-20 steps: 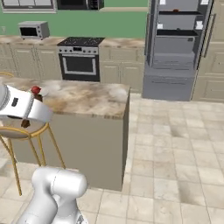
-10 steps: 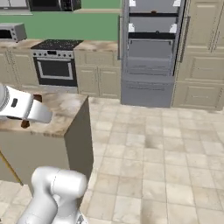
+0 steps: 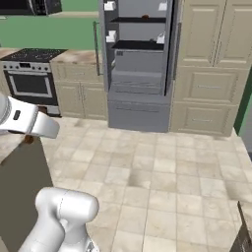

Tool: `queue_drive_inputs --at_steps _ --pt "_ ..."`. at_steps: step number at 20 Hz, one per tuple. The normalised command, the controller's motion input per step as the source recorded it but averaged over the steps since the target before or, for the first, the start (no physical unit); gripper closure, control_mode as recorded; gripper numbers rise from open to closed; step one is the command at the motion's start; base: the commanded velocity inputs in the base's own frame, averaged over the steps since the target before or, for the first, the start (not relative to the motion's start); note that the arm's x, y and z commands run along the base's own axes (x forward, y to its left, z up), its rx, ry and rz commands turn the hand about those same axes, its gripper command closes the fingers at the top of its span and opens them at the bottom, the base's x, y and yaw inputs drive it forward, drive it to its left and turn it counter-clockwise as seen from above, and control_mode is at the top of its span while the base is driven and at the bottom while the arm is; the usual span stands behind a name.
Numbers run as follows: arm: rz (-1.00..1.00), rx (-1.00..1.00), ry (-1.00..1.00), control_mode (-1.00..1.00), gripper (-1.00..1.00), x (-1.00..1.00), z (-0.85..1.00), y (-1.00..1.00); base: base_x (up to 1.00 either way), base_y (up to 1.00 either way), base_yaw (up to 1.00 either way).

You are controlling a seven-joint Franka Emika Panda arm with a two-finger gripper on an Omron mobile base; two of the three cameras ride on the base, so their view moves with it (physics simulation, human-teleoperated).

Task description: Transport the chicken drumstick and onion to the fridge. Place the chicken drumstick on the rack containing meat and place the onion on the rack containing the vegetable, ensuring meats and vegetables are on different racks.

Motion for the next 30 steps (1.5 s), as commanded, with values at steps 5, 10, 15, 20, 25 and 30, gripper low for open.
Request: queue_drive_inputs --at_steps 5,10,15,20,25,30 --pt "0.00 0.00 0.00 1.00 1.00 0.00 0.00 0.00 1.00 -0.42 0.07" --pt "0.00 0.00 0.00 1.00 1.00 0.00 0.00 0.00 1.00 -0.01 0.01" --pt "0.00 0.00 0.00 1.00 1.00 0.00 0.00 0.00 1.00 0.00 0.00" --pt "0.00 0.00 0.00 1.00 1.00 0.00 0.00 0.00 1.00 0.18 0.00" --pt "0.00 0.00 0.00 1.00 1.00 0.00 0.00 0.00 1.00 0.02 0.00" --pt "0.00 0.00 0.00 1.00 1.00 0.00 0.00 0.00 1.00 0.08 0.00"
